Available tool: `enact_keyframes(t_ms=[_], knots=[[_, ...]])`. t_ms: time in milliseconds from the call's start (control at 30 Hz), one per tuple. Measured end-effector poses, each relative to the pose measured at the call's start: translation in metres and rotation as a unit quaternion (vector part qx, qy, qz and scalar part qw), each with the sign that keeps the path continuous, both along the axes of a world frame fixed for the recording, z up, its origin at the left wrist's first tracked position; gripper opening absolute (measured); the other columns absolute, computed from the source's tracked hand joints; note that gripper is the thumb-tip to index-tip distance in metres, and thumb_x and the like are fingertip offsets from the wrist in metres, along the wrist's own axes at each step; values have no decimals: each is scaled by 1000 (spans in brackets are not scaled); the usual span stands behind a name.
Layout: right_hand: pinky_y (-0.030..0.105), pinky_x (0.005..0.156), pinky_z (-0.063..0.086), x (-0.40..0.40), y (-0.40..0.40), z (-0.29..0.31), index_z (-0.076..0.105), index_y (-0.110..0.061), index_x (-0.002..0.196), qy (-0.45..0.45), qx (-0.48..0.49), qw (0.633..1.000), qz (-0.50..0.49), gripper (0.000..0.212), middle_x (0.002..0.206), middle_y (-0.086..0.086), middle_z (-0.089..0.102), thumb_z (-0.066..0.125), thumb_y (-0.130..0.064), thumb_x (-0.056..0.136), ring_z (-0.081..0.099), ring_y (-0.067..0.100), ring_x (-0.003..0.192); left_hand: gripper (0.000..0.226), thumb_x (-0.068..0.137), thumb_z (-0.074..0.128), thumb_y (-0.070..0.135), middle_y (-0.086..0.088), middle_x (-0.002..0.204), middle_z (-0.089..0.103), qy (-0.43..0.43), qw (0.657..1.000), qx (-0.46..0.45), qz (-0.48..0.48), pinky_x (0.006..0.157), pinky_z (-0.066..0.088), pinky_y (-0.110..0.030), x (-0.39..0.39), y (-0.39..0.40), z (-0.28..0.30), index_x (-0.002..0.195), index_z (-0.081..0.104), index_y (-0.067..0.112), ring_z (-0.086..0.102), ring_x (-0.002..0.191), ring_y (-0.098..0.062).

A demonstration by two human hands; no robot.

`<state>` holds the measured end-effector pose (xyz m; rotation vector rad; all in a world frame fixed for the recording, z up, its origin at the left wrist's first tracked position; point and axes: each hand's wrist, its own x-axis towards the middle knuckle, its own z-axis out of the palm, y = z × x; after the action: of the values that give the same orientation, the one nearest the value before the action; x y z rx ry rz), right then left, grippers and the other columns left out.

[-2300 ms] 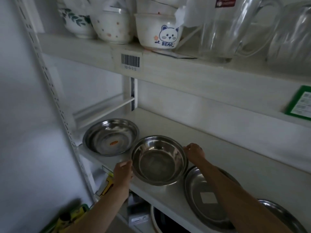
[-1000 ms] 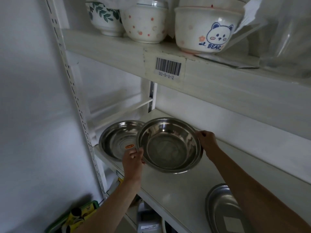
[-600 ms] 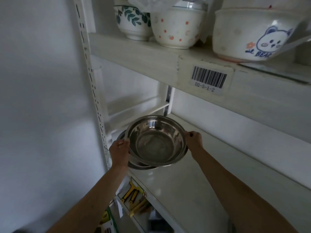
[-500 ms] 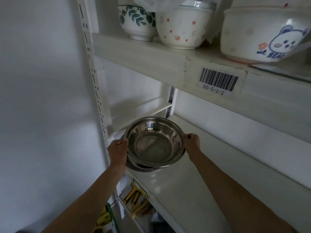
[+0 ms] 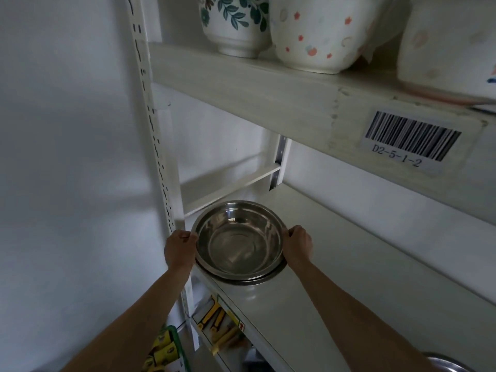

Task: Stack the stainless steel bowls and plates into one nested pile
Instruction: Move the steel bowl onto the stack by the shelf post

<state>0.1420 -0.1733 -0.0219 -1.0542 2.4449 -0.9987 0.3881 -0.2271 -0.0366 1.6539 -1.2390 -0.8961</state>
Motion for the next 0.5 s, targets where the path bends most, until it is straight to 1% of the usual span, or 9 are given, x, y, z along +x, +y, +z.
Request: enact_keyframes(t_ms=[67, 167, 267, 400, 500], knots=[[33, 71, 42, 1, 0, -1, 62, -3, 96, 20, 10, 1000, -3, 29, 102, 16, 68, 49, -28, 95, 63, 34, 95, 18, 87, 57, 17, -8, 83, 68, -14, 1000, 5, 1, 65, 44, -28, 2, -2, -4, 93, 68, 3, 61, 76, -23], [32, 69, 41, 1, 1, -3, 62, -3, 94, 45, 18, 999, -4, 25, 101, 16, 67, 50, -24, 94, 63, 33, 93, 21, 87, 59, 19, -10, 92, 70, -24, 1000, 6, 3, 78, 49, -35, 2, -5, -7, 99, 67, 3, 62, 83, -24], [32, 72, 44, 2, 2, -3, 63, -1, 97, 70, 24, 997, -3, 24, 102, 16, 67, 49, -22, 93, 63, 32, 93, 22, 88, 60, 19, -11, 96, 71, -38, 999, -1, 0, 80, 49, -35, 3, -8, -10, 101, 66, 3, 61, 83, -22], [35, 73, 47, 2, 3, -2, 63, 0, 98, 110, 33, 993, 10, 26, 101, 18, 68, 51, -24, 93, 64, 34, 93, 21, 88, 62, 16, -14, 99, 71, -31, 999, -9, -1, 87, 51, -40, 3, -9, -13, 102, 65, 2, 65, 91, -29], [35, 73, 48, 1, 5, -2, 63, -1, 97, 120, 42, 992, 12, 26, 102, 18, 68, 52, -24, 92, 64, 34, 94, 21, 87, 63, 16, -15, 99, 71, -35, 999, -16, -2, 86, 50, -38, 1, -10, -13, 102, 64, 0, 64, 89, -27]])
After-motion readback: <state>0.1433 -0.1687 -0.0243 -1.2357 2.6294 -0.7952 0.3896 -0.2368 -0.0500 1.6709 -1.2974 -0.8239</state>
